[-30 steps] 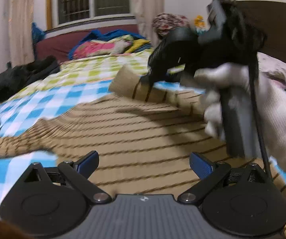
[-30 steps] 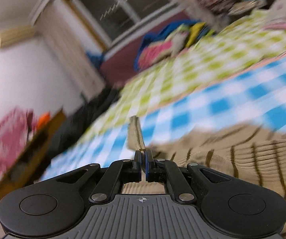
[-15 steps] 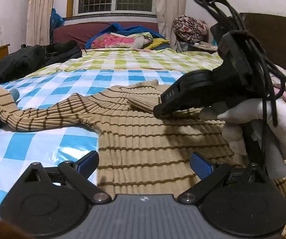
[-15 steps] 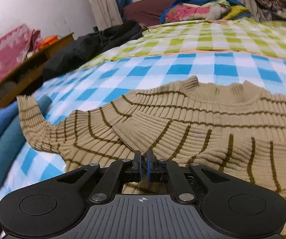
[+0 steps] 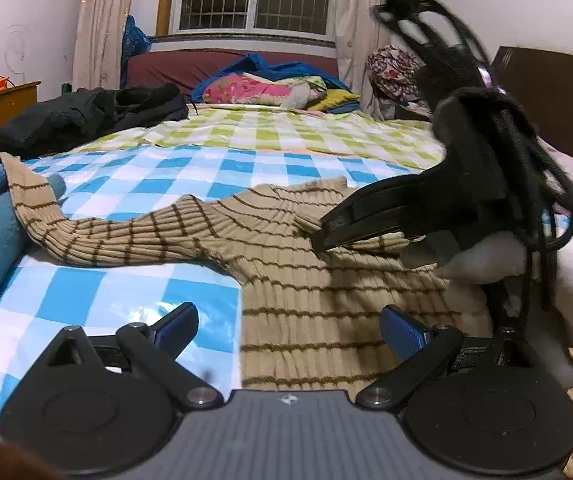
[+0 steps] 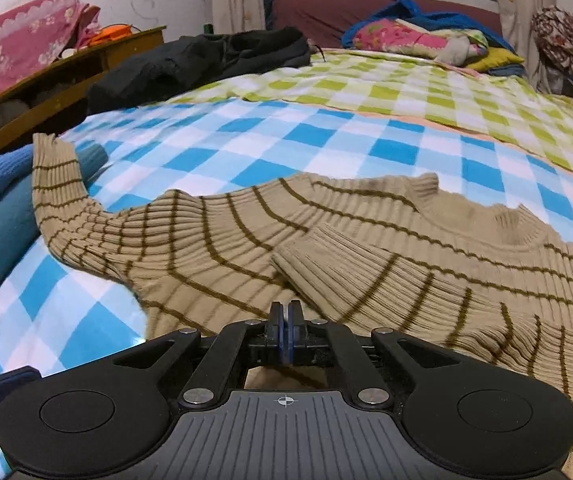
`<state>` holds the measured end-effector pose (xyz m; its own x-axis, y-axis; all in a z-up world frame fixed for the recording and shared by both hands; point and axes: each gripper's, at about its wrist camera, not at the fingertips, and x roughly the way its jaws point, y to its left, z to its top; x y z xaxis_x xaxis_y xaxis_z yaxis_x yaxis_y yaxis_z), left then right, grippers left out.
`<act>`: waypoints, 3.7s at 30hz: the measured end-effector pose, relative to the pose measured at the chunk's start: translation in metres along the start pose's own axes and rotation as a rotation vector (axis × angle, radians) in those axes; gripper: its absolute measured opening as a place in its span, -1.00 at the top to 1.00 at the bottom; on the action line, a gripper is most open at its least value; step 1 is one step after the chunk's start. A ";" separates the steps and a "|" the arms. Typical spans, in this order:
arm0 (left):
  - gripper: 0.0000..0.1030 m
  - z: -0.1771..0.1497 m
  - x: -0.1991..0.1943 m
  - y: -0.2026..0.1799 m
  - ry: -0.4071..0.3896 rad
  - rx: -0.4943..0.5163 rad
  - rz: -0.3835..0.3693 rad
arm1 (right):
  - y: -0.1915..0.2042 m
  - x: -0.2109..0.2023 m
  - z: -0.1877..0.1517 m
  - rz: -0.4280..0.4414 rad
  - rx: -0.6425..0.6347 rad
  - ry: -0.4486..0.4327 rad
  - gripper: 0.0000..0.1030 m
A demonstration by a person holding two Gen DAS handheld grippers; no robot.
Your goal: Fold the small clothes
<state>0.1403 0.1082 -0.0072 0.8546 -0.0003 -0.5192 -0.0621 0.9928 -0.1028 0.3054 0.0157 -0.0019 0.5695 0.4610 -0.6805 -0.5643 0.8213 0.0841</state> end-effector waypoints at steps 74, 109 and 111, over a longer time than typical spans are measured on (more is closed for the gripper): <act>-0.99 0.003 0.013 0.054 0.004 -0.136 0.062 | 0.030 0.021 -0.001 -0.044 -0.146 -0.112 0.57; -0.99 0.008 0.012 0.081 -0.071 -0.168 0.176 | 0.016 0.015 -0.010 -0.110 -0.078 -0.129 0.41; -0.99 0.007 0.013 0.081 -0.066 -0.172 0.175 | 0.023 0.019 -0.010 -0.127 -0.109 -0.132 0.51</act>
<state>0.1499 0.1894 -0.0162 0.8546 0.1832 -0.4859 -0.2940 0.9420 -0.1617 0.2975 0.0400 -0.0198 0.7099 0.4018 -0.5784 -0.5398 0.8379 -0.0805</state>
